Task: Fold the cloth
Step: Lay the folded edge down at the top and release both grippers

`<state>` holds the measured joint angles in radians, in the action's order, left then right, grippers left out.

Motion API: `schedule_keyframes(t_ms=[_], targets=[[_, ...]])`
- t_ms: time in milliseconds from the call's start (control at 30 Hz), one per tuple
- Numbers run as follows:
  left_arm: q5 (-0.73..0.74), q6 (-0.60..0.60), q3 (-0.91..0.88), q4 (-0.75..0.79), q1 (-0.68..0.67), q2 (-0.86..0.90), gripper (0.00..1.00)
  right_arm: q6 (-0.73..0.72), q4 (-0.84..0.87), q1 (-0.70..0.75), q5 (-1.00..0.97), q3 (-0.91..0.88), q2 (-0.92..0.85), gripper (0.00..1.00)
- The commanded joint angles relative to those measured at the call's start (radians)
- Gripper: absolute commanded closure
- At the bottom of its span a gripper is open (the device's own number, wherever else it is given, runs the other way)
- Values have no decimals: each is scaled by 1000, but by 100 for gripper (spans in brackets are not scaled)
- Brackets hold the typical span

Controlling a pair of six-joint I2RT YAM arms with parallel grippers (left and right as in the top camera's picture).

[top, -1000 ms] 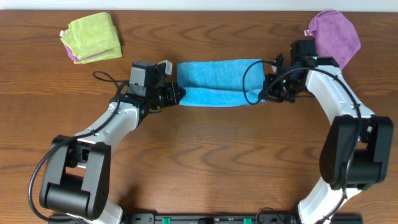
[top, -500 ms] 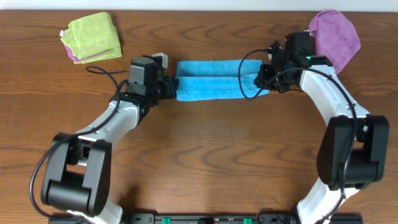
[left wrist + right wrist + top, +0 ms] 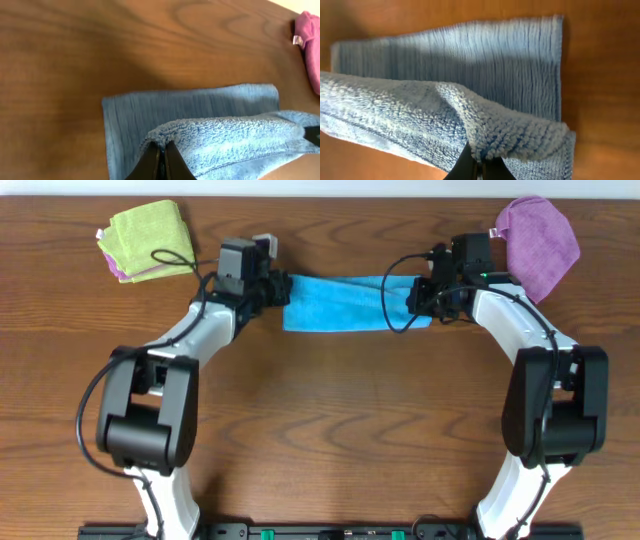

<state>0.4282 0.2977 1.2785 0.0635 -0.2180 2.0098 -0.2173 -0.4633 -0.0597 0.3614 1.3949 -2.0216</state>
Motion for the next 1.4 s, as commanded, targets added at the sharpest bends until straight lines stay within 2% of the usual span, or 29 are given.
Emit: schedule_keyframes(t_ms=[0, 367, 567, 933, 1367], targets=[[-17, -47, 71, -19, 9, 46, 94, -30, 26, -3, -22, 37, -12, 98], [-49, -82, 196, -58, 18, 122, 94, -30, -11, 0, -24, 261, -141, 98], [-65, -89, 209, -82, 47, 130, 94, -34, -2, 5, -25, 274, -164, 98], [-66, -153, 209, -216, 45, 132, 94, -33, -110, 0, -75, 274, -173, 98], [-74, -164, 209, -272, 38, 150, 94, -25, -184, 0, -179, 273, -176, 98]])
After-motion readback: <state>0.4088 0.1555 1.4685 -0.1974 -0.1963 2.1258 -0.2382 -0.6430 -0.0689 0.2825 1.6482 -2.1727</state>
